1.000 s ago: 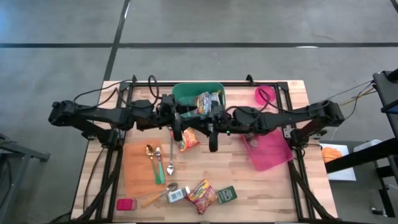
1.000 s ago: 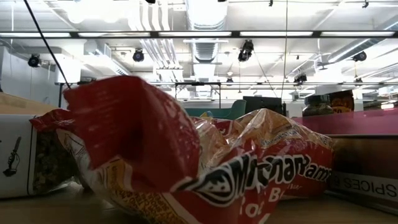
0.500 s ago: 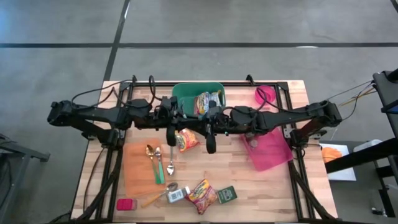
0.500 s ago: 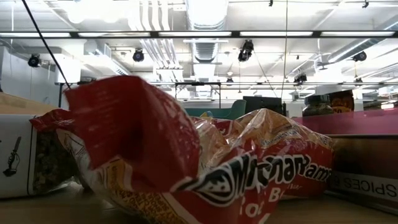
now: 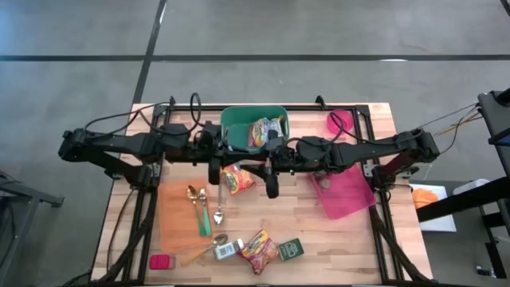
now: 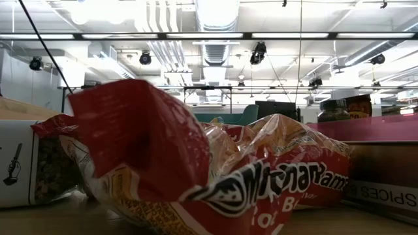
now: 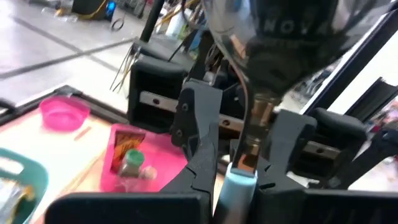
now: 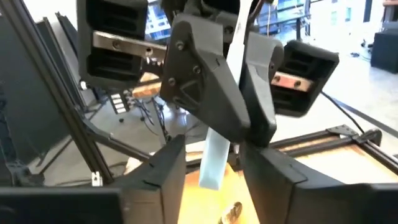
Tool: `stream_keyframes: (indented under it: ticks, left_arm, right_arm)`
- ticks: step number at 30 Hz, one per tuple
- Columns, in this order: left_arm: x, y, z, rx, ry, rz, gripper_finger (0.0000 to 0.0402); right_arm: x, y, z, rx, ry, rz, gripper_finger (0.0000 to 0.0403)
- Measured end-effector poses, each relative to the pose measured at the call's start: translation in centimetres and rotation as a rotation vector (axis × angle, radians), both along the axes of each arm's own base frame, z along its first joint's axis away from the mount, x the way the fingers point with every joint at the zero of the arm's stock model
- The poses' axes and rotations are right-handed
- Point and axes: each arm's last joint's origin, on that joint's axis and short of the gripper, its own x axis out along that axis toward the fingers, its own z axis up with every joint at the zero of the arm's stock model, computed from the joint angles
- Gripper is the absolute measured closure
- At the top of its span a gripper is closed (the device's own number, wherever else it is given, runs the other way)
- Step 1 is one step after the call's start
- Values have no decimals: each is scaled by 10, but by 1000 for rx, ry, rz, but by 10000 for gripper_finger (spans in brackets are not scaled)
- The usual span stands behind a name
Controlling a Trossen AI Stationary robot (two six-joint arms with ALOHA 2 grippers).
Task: Pick & Place Food Item
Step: Put the light blue spoon into the orange bin
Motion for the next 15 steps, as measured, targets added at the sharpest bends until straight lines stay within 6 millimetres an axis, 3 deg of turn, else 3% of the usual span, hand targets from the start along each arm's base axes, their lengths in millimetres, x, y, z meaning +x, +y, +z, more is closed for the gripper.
stream_keyframes:
  ticks: [7,15]
  left_arm:
    - [-14,2,12,-40,175,27,375]
    - [-49,3,-2,-216,551,165,375]
  right_arm:
    - [0,-1,-2,-1,24,-8,221]
    - [-16,-6,5,-1,89,-105,218]
